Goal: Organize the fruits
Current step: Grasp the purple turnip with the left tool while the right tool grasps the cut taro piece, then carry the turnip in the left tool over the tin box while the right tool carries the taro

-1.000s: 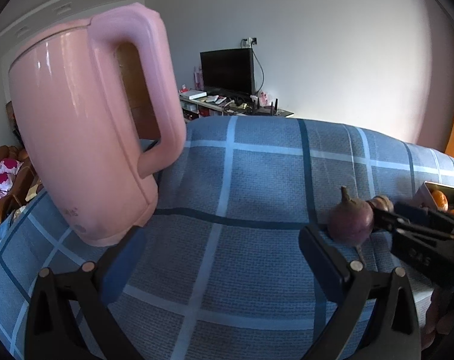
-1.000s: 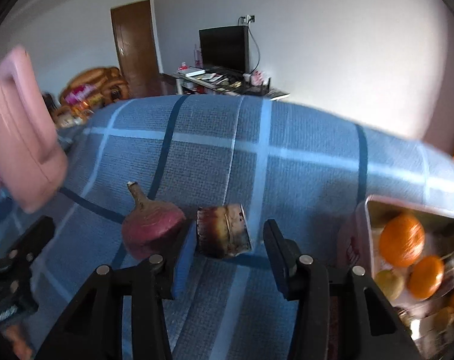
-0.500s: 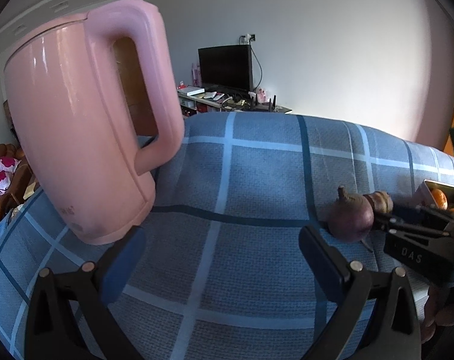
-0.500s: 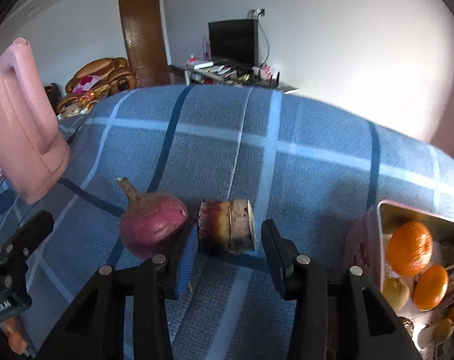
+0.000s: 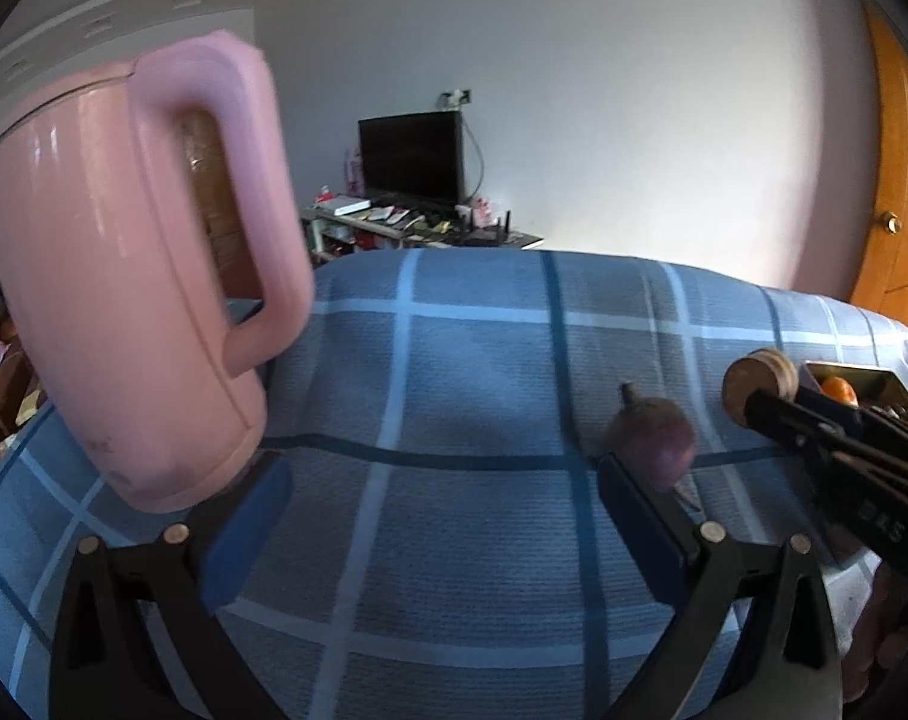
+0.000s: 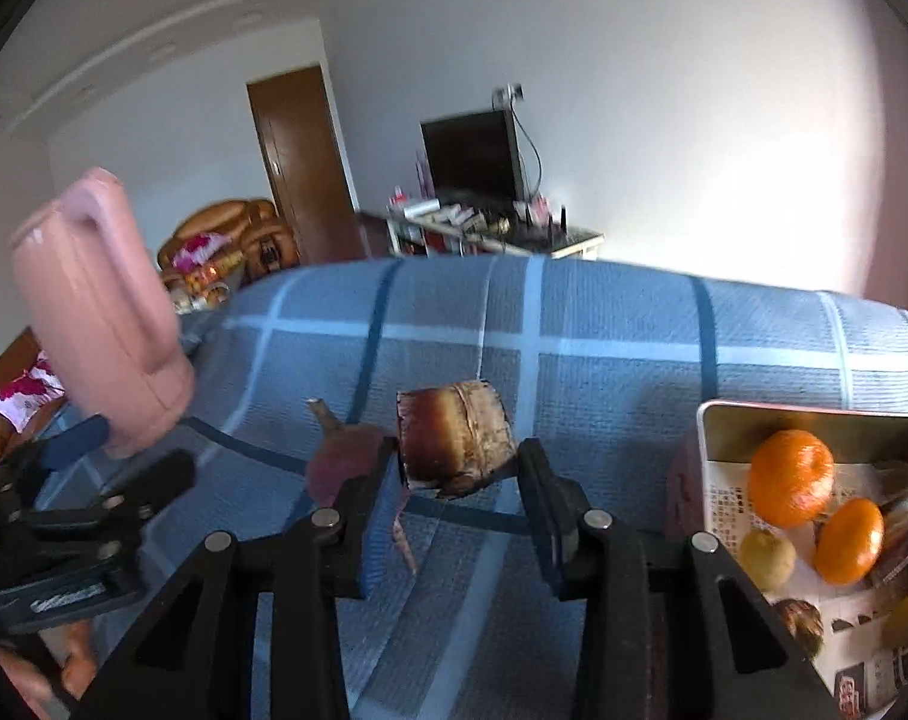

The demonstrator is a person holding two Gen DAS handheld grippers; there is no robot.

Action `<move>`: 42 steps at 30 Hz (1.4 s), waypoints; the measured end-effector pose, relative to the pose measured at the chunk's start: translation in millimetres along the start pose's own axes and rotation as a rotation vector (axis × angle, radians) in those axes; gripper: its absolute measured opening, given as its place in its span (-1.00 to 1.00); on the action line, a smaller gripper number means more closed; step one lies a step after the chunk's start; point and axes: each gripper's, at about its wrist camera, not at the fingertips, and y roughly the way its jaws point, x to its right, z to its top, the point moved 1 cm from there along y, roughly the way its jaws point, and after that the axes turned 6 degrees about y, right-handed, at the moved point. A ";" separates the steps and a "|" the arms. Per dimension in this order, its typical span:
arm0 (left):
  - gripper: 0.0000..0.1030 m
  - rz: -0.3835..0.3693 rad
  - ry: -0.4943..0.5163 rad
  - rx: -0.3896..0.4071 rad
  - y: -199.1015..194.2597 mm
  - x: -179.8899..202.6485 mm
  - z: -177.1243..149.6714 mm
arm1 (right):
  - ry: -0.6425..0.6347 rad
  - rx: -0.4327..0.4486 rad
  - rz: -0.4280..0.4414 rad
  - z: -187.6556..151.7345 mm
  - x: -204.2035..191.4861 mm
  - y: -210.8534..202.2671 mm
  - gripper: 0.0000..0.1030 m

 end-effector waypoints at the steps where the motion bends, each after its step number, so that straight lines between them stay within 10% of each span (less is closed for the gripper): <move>1: 1.00 -0.011 0.011 0.004 -0.1 2.8 -0.2 | -0.003 0.016 0.003 -1.7 0.5 -6.6 -0.21; 14: 1.00 -0.206 0.013 -0.037 19.5 64.0 20.2 | 0.021 0.133 -0.089 -18.2 26.7 -66.9 -0.20; 25: 0.05 -0.212 -0.016 -0.254 88.4 92.7 26.2 | 0.050 0.144 -0.079 -14.5 46.7 -70.3 -0.20; 42: 0.04 -0.113 -0.052 -0.009 20.2 90.5 20.6 | 0.026 0.195 -0.116 -16.6 41.4 -78.8 -0.20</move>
